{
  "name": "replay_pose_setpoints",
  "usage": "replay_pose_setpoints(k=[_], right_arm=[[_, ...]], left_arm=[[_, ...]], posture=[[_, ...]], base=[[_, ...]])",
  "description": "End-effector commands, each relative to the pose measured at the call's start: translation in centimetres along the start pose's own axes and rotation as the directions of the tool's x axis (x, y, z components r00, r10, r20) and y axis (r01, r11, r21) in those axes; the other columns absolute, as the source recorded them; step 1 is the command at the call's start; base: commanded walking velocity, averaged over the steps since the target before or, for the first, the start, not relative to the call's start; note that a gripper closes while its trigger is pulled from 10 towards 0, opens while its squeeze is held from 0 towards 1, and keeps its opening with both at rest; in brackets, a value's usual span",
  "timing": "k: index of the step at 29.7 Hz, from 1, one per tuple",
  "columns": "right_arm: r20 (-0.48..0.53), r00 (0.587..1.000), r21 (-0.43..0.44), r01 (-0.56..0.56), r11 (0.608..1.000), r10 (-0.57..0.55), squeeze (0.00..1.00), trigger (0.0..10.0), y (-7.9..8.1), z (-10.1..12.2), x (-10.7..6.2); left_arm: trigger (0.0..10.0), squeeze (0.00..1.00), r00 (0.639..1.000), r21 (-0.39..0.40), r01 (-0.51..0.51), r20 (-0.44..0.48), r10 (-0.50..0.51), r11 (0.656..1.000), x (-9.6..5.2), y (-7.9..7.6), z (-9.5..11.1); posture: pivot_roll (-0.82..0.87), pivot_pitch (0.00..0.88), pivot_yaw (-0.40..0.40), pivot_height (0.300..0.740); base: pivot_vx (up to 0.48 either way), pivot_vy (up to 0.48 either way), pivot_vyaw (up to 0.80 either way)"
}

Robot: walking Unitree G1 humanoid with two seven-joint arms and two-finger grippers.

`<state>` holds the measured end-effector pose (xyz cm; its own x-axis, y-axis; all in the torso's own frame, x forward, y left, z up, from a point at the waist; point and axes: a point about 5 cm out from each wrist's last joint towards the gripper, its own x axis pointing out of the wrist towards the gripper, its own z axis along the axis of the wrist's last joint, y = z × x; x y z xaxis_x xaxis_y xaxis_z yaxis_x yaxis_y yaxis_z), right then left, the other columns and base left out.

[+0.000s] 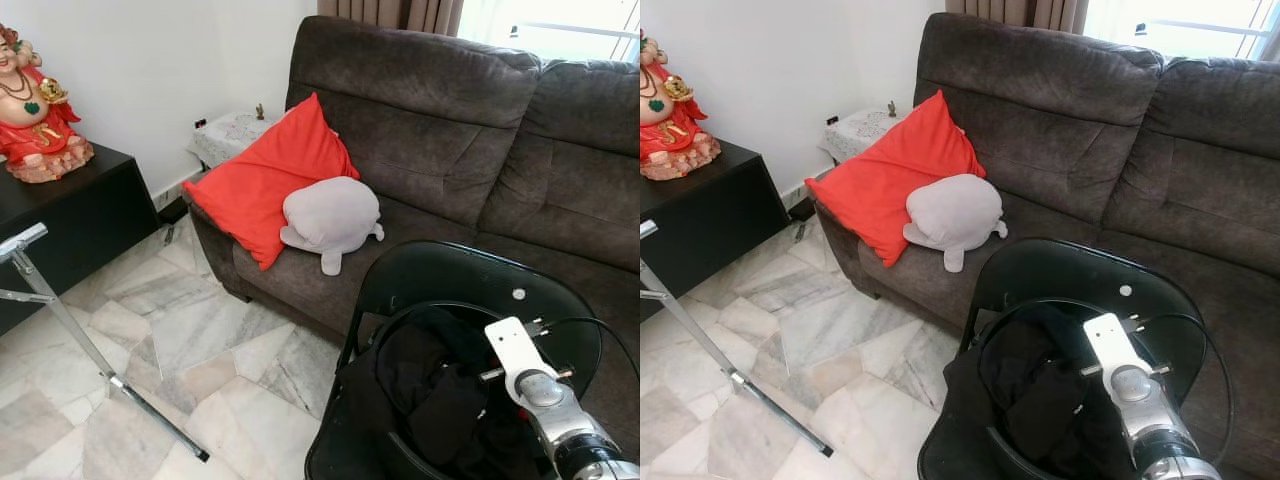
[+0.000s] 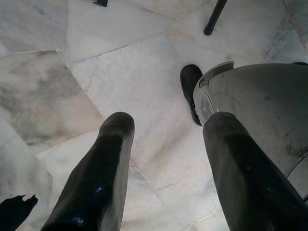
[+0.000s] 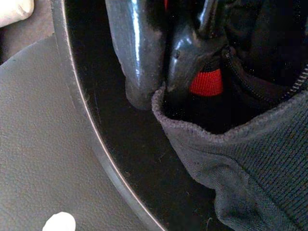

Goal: Hang hanger

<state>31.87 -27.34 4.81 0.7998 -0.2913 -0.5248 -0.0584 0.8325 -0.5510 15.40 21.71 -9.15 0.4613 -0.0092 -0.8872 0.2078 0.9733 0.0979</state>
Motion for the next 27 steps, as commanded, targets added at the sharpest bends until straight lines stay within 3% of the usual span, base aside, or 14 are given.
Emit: replay_pose_setpoints(k=[1,6,8,9,14,15,17,19,20,23,24,25,26,27], right_arm=[[0.029,0.999,0.02,0.016,1.0,-0.017,0.0,0.0,-0.3,0.8,0.0],[0.106,0.994,0.053,0.025,0.998,-0.031,0.0,0.0,-0.3,2.3,-0.1],[0.199,0.979,0.065,0.028,0.997,-0.041,0.0,0.0,-0.1,4.1,-0.5],[0.27,0.962,0.079,0.02,0.997,-0.04,0.0,0.0,0.1,5.4,-1.0],[0.38,0.925,0.129,-0.024,0.991,-0.027,0.0,0.0,1.0,7.2,-2.8],[0.417,0.909,0.155,-0.066,0.986,-0.005,0.0,0.0,1.8,7.6,-4.2],[0.436,0.9,0.181,-0.102,0.978,0.014,0.0,0.0,2.4,7.8,-5.4],[0.44,0.898,0.189,-0.114,0.975,0.02,0.0,0.0,2.5,7.8,-5.7],[0.477,0.877,0.189,-0.171,0.967,0.062,0.0,0.0,3.4,8.2,-8.3],[0.5,0.862,0.191,-0.2,0.961,0.08,0.0,0.0,3.6,8.7,-9.3],[0.556,0.821,0.23,-0.298,0.926,0.126,0.0,0.0,4.1,9.9,-11.1],[0.556,0.821,0.23,-0.298,0.926,0.126,0.0,0.0,4.1,9.9,-11.1],[0.644,0.749,0.256,-0.406,0.877,0.158,0.0,0.0,4.3,12.0,-13.0],[0.68,0.713,0.257,-0.448,0.856,0.169,0.0,0.0,4.3,13.0,-14.1]], left_arm=[[10.0,0.0,1.0,0.022,-0.004,-0.023,0.004,1.0,-0.1,0.3,-0.6],[10.0,0.0,1.0,0.023,-0.003,-0.023,0.003,1.0,-0.1,0.2,-0.6],[10.0,0.0,1.0,0.024,-0.003,-0.023,0.003,1.0,-0.1,0.2,-0.6],[10.0,0.0,1.0,0.022,-0.003,-0.022,0.004,1.0,-0.1,0.1,-0.6],[10.0,0.0,1.0,0.019,-0.003,-0.021,0.003,1.0,-0.1,0.1,-0.5],[10.0,0.0,1.0,0.016,-0.003,-0.021,0.003,1.0,-0.1,0.1,-0.5],[10.0,0.0,1.0,0.015,-0.002,-0.02,0.002,1.0,-0.1,0.0,-0.5],[10.0,0.0,1.0,0.015,-0.001,-0.02,0.001,1.0,-0.1,0.0,-0.5],[10.0,0.0,1.0,0.012,0.001,-0.019,-0.001,1.0,-0.1,0.0,-0.4],[10.0,0.0,1.0,0.012,0.002,-0.018,-0.002,1.0,0.0,0.0,-0.4],[10.0,0.0,1.0,0.012,0.003,-0.016,-0.003,1.0,0.0,-0.1,-0.3],[10.0,0.0,1.0,0.012,0.003,-0.016,-0.003,1.0,0.0,-0.1,-0.3],[10.0,0.0,1.0,0.012,0.005,-0.013,-0.005,1.0,0.0,-0.1,-0.3],[10.0,0.0,1.0,0.012,0.005,-0.012,-0.005,1.0,0.0,-0.1,-0.2]], posture=[[0.11,0.012,0.06,0.74],[0.11,0.011,0.058,0.74],[0.11,0.01,0.052,0.74],[0.11,0.01,0.05,0.74],[0.1,0.009,0.042,0.74],[0.09,0.008,0.041,0.74],[0.09,0.007,0.036,0.74],[0.09,0.007,0.036,0.74],[0.07,0.006,0.034,0.74],[0.06,0.003,0.03,0.74],[0.05,0.002,0.028,0.74],[0.05,0.002,0.028,0.74],[0.04,0.0,0.025,0.74],[0.04,0.0,0.025,0.74]], base=[[0.0,0.0,0.0],[0.0,0.0,0.0],[0.0,0.0,0.0],[0.0,0.0,0.0],[0.0,0.0,0.0],[0.0,0.0,0.0],[0.0,0.0,0.0],[0.0,0.0,0.0],[0.0,0.0,0.0],[0.0,0.0,0.0],[0.0,0.0,0.0],[0.0,0.0,0.0],[0.0,0.0,0.0],[0.0,0.0,0.0]])
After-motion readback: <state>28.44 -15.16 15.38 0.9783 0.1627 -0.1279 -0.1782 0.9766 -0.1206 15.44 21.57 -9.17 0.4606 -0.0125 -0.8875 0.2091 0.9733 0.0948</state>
